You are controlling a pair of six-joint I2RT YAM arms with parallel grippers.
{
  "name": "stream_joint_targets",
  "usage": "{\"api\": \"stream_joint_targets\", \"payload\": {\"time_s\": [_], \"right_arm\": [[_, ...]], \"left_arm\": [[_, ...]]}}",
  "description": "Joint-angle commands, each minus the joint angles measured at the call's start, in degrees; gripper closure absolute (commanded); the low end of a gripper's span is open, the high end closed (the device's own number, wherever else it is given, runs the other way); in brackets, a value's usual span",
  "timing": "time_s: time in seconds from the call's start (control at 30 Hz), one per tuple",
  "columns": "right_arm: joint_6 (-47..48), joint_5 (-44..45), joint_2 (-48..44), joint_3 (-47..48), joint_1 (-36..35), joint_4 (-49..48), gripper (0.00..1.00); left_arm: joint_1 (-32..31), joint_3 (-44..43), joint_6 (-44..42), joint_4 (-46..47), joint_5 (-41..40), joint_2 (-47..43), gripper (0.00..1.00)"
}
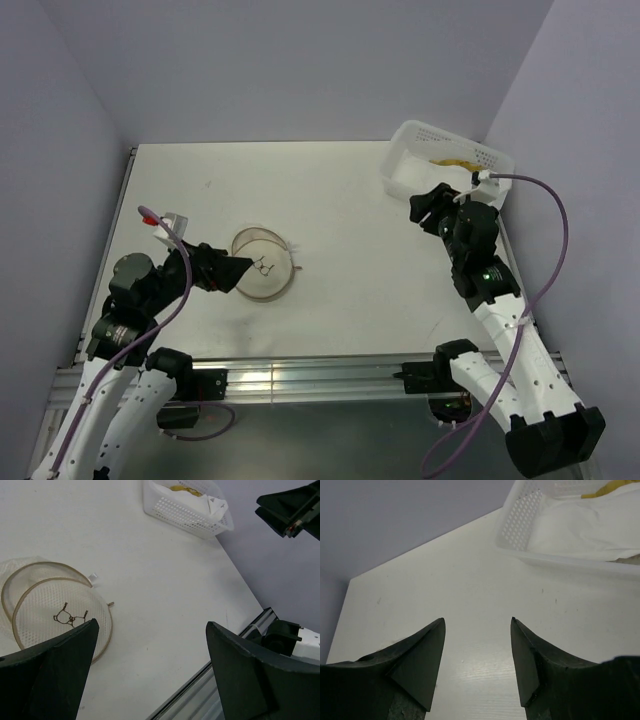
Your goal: Place the bra in the laundry bag and zip it closed
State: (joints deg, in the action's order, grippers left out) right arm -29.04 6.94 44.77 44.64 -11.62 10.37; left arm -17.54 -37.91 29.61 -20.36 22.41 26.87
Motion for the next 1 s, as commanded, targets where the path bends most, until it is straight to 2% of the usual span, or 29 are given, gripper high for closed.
{"api": "stream_joint_targets", "payload": {"time_s": [0.0, 0.17, 0.27, 0.33, 0.4, 0.47, 0.57, 0.6, 0.67, 0.73, 0.83, 0.9, 0.97], "right_arm": [[0.38, 1.58, 3.20, 3.78, 0.28, -0.44, 0.38], [1.43, 7.29, 10.05, 7.46, 0.19, -0.96, 0.39], [2.58, 12.12, 17.43, 11.50, 0.37, -0.88, 0.42], [4.07, 16.15, 23.50, 15.18, 0.72, -0.97, 0.48], [5.12, 18.01, 31.11, 18.45, 2.38, -0.44, 0.57], [4.87, 18.37, 36.58, 23.90, 5.10, 1.75, 0.62], [4.95, 17.85, 47.04, 30.92, 8.96, 2.89, 0.63], [5.30, 18.19, 52.21, 33.38, 9.94, 3.86, 0.62], [5.57, 18.02, 56.81, 40.06, 11.61, 6.76, 0.61], [6.27, 18.46, 62.52, 45.76, 14.95, 9.73, 0.57], [7.68, 20.39, 68.24, 49.47, 16.71, 11.33, 0.47], [8.38, 21.09, 71.48, 50.62, 17.50, 11.95, 0.36], [8.73, 21.28, 73.43, 52.21, 18.56, 12.74, 0.34]], "left_arm": [[0.31, -1.55, -1.57, 2.26, 2.72, -1.47, 0.03], [-0.21, -1.11, -1.74, 2.26, 3.78, -2.44, 0.02], [-1.09, -0.94, -2.09, 1.82, 3.87, -3.40, 0.01], [-1.53, -0.94, -2.18, 1.29, 3.25, -4.46, 0.01], [-2.14, -0.67, -2.18, 0.76, 2.55, -5.25, 0.01], [-2.85, -0.50, -2.18, 0.41, 2.11, -5.95, 0.01], [-3.72, -0.50, -2.27, -0.12, 1.32, -6.66, 0.01], [-3.99, -0.41, -2.10, -0.29, 0.97, -6.75, 0.01], [-4.69, -0.41, -2.01, -0.38, 0.96, -6.75, 0.01], [-4.96, -0.41, -2.01, -0.38, 0.88, -6.31, 0.01], [-5.31, -0.58, -2.10, -0.29, 1.14, -5.52, 0.01], [-5.31, -0.59, -2.18, -0.47, 0.61, -5.34, 0.01], [-5.31, -0.67, -2.18, -0.47, 0.70, -4.99, 0.01]]}}
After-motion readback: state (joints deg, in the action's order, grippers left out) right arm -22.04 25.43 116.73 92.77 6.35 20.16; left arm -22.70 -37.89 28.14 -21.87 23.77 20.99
